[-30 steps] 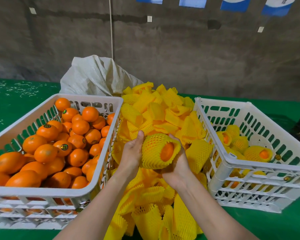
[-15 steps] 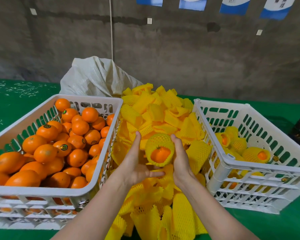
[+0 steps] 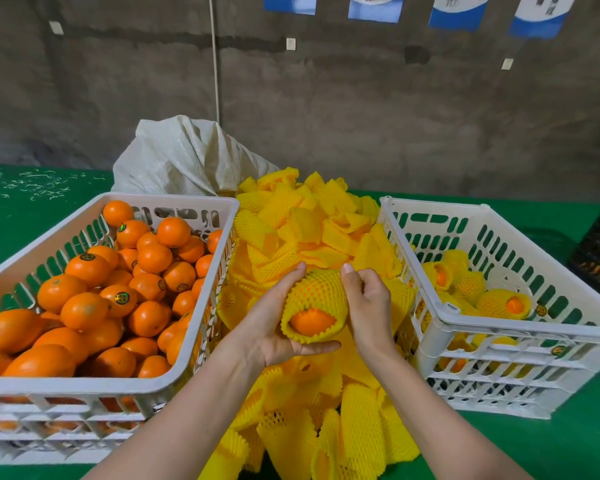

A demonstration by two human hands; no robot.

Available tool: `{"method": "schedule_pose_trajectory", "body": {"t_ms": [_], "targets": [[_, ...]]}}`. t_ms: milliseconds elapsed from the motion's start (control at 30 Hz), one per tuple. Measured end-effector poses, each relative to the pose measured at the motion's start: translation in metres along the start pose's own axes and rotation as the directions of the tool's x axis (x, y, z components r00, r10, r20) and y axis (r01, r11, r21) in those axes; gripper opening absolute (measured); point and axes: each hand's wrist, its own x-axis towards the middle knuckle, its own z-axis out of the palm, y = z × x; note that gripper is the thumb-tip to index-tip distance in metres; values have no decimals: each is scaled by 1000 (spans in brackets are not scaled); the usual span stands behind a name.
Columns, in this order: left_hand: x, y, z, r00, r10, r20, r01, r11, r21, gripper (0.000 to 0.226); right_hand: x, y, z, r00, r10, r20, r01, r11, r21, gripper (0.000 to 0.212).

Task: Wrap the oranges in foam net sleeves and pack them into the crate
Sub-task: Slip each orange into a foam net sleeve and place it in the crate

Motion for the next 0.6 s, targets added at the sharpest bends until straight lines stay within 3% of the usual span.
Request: {"method": "schedule_pose_trajectory", "body": {"t_ms": [133, 233, 333, 433, 500, 600], "targets": [[-3, 2, 2, 999, 4, 50, -4, 1000, 6, 60, -3, 0, -2, 988, -150, 28, 151, 988, -32, 28], [-8, 8, 5, 990, 126, 62, -133, 982, 134, 48, -3, 4, -9, 985, -104, 134, 108, 994, -20, 15], [-9, 12, 8, 945, 325, -31, -288, 875, 389, 58, 0, 7, -17, 954, 33, 298, -45, 999, 32, 30], [-7, 13, 11, 921, 381, -74, -315, 846, 430, 65, -5, 3, -19, 865, 65, 498, -140, 984, 114, 37], [-3, 12, 16, 913, 397, -96, -327, 851, 412, 65, -8, 2, -19, 852, 42, 521, -137, 980, 144, 45], [9, 12, 26, 895, 418, -154, -352, 876, 329, 52, -5, -4, -23, 896, -30, 443, -41, 988, 151, 64]]}}
